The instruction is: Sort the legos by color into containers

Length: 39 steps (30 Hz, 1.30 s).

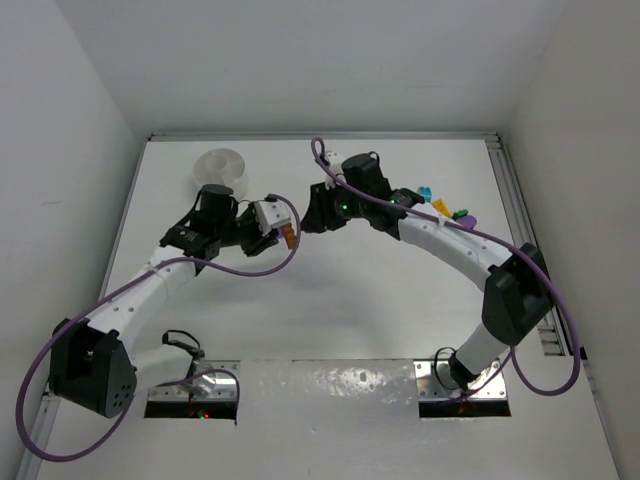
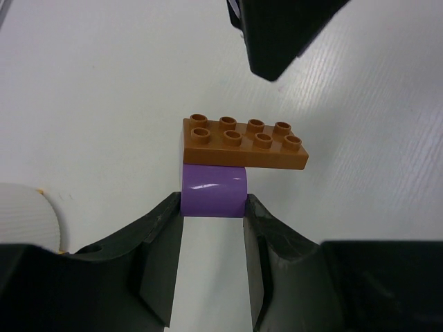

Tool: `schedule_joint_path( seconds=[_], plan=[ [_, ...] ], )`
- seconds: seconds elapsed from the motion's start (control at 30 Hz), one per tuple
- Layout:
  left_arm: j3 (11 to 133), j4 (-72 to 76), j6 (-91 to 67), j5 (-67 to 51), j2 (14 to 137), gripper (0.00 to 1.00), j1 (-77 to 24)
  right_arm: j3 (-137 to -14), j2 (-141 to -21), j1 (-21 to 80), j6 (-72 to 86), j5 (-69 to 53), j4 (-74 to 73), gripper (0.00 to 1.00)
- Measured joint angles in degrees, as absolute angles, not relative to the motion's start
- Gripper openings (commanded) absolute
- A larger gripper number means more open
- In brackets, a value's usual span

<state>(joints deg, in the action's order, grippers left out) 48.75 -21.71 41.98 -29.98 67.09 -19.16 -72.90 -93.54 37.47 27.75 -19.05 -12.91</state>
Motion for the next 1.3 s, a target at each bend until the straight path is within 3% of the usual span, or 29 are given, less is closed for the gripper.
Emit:
schedule_joint_path(
  seconds=[0.63,1.03,1.23,1.3],
  plan=[
    [50.1,-18.2,40.5,-27.1,66.3,0.0,-19.4,-71.8,-93.5,38.1,28.3,-19.7,-13.5,0.0],
    [48.0,-17.7,39.1,-21.3,66.2,0.0,-19.4,-71.5,-102.0,38.3,29.3,5.1,-30.1,0.0],
    [48.0,-16.4,38.3,-20.8,66.2,0.0,-19.4,-69.2,-107.3,38.3,30.3,9.0,-35.7,0.0],
    [48.0,-16.1,38.2,-20.7,66.2,0.0,-19.4,-68.7,-108.1,38.3,30.5,8.9,-36.2,0.07]
  ],
)
